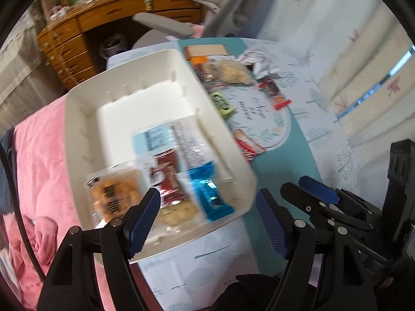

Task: Organize snacks
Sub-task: 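Drop the chocolate packet into the tray with the left tool while the right drops the blue candy, then grasp the red-white cookie packet with the left tool while the right grasps the red-labelled jerky packet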

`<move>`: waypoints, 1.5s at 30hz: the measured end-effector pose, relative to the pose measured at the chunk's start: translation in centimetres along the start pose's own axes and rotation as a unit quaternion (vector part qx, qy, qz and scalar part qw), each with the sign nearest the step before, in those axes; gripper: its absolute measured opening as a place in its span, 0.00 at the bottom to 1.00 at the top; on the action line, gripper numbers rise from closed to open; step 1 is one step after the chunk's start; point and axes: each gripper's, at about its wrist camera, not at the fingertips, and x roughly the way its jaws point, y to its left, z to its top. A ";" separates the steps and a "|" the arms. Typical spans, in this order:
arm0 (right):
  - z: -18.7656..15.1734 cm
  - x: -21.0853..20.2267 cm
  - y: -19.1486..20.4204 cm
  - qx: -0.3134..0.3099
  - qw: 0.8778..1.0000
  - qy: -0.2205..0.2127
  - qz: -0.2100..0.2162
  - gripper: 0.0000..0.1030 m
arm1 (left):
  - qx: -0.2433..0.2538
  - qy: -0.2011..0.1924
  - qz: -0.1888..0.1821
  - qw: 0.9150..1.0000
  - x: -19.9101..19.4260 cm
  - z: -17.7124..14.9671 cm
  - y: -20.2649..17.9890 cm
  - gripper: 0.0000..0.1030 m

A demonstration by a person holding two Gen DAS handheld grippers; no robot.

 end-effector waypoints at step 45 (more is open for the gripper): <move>14.7 6.9 -14.1 -0.146 0.985 -0.064 -0.061 0.57 | 0.204 0.202 0.096 0.953 16.6 10.1 -13.7 0.73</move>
